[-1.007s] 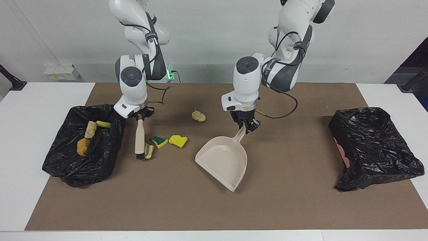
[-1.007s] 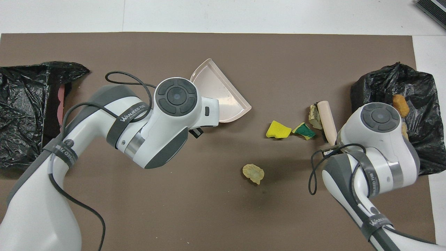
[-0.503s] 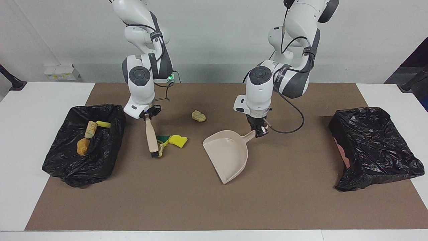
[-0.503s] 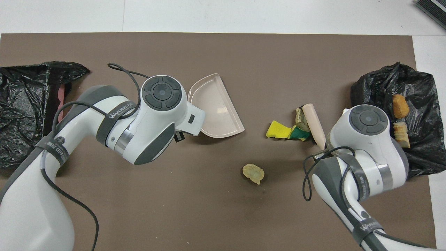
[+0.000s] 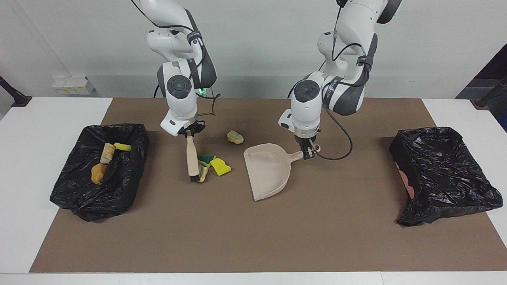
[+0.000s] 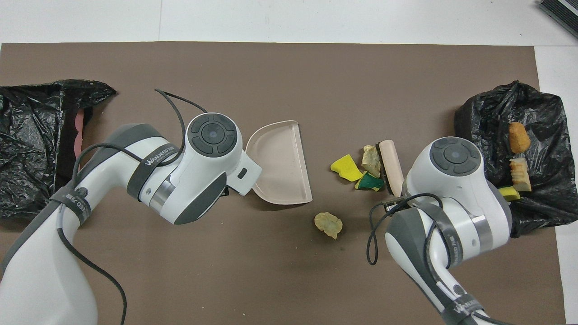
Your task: Sweep and dump trash in bin
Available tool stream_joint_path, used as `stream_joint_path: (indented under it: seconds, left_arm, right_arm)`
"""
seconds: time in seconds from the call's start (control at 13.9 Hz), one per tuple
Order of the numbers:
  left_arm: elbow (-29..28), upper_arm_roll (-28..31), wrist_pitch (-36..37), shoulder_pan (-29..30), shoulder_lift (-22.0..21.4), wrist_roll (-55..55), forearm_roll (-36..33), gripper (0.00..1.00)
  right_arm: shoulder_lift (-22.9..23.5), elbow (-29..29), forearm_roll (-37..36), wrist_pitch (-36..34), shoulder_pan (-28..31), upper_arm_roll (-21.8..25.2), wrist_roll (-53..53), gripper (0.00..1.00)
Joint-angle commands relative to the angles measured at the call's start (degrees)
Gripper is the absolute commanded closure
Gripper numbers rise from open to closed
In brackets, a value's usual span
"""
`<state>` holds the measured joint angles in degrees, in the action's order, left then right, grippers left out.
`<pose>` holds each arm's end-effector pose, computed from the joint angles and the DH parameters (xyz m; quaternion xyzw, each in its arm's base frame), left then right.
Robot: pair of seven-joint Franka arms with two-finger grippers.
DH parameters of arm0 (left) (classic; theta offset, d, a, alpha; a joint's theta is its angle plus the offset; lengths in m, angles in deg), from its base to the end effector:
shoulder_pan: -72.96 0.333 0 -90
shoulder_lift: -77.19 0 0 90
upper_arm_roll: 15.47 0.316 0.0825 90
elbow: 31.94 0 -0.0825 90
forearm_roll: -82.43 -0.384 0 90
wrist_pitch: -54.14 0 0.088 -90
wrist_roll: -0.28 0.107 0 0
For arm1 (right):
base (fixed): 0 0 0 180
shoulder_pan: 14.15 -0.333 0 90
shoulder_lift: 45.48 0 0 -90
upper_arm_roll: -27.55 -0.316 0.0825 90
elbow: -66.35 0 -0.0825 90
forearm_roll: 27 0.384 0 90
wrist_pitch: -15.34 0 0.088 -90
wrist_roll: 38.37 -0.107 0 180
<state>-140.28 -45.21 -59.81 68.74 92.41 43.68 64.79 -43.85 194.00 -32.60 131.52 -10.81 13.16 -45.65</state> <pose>0.5139 -0.3060 0.3723 -0.7328 0.6739 0.0675 0.0652 0.4943 0.0907 0.3437 0.9911 0.0594 -0.1060 0.0552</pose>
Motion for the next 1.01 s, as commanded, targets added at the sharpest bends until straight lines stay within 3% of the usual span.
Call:
stream_joint_path:
  seconds: [0.0, 0.22, 0.43, 0.93]
  left_arm:
    - [-4.07, 0.30, -1.45, 0.09, -3.35, 1.33, -0.12, 1.00]
    - [-4.34, 0.30, -1.46, 0.27, -3.44, 1.50, -0.12, 1.00]
    - [-4.34, 0.30, -1.28, 0.27, -3.44, 1.59, -0.12, 1.00]
    - [-4.60, 1.26, -0.32, 0.36, -3.70, 4.75, -0.12, 1.00]
  right_arm:
    - [0.74, 1.81, 0.77, 3.87, -0.79, -0.63, -0.97, 1.00]
    - [2.75, 0.24, 2.17, 4.14, -7.11, -0.63, -7.73, 1.00]
    - [7.49, -4.24, 7.08, 4.23, -12.99, -0.63, -7.57, 1.00]
    - [10.41, -12.59, 20.98, 5.19, -21.53, -0.55, -8.54, 1.00]
